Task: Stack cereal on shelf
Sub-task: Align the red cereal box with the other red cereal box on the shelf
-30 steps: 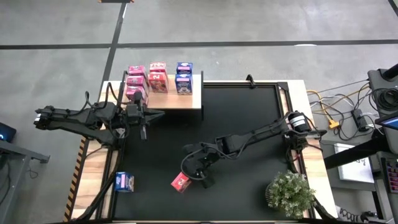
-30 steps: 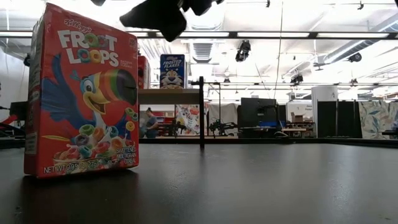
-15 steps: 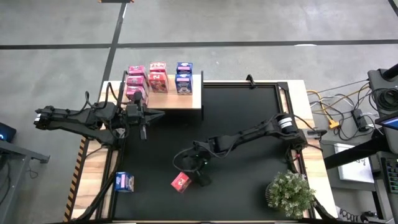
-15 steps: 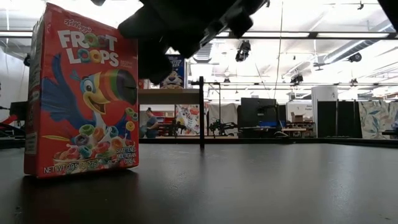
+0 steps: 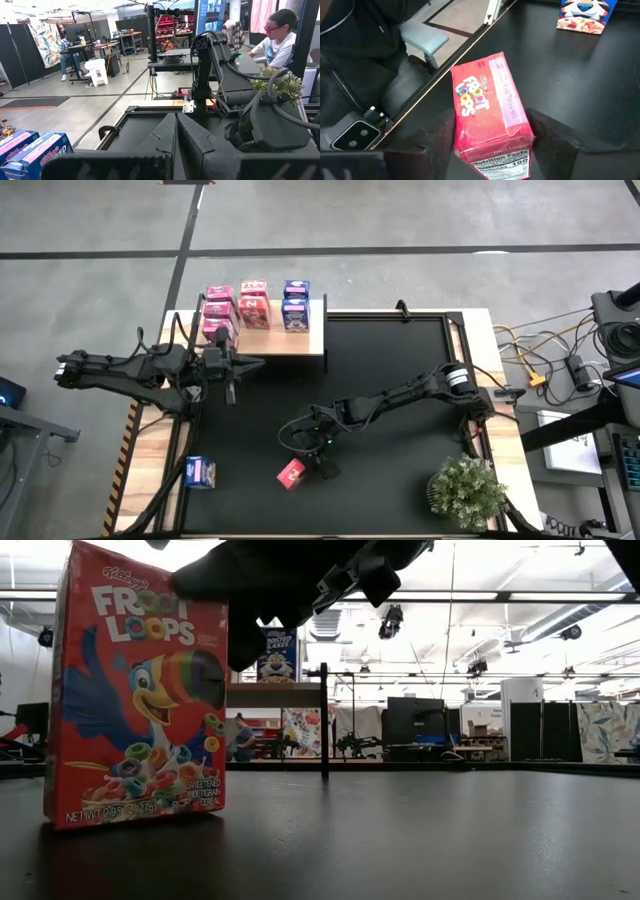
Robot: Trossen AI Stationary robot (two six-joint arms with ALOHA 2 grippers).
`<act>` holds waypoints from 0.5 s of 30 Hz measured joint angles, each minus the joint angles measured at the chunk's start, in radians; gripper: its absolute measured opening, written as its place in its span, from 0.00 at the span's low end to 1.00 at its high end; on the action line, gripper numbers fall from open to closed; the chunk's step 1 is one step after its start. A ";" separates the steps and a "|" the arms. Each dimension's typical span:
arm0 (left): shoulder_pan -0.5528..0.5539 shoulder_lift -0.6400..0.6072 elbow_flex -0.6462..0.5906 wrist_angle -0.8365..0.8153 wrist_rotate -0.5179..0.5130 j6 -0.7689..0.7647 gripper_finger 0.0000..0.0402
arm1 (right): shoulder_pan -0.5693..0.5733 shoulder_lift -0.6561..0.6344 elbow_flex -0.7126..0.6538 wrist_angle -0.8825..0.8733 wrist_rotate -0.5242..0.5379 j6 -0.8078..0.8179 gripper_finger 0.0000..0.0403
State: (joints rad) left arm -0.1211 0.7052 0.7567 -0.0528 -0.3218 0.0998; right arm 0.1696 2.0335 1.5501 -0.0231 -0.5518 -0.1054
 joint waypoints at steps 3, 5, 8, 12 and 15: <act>0.000 0.000 0.000 0.000 0.000 0.000 0.00 | 0.000 0.000 0.000 0.000 0.000 0.000 0.50; 0.000 0.000 0.000 0.000 0.000 0.000 0.00 | 0.000 0.000 0.000 0.000 0.000 0.005 0.48; 0.000 -0.001 0.000 0.000 0.000 0.006 0.00 | -0.004 -0.001 0.000 -0.001 0.001 0.036 0.48; 0.000 -0.005 0.000 -0.001 0.000 0.023 0.00 | -0.018 -0.015 0.000 -0.003 0.001 0.091 0.48; 0.000 -0.014 0.000 -0.001 0.000 0.043 0.00 | -0.037 -0.036 0.000 -0.002 0.002 0.119 0.48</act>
State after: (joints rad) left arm -0.1209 0.6910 0.7567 -0.0536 -0.3221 0.1428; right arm 0.1328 1.9977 1.5501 -0.0254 -0.5496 0.0140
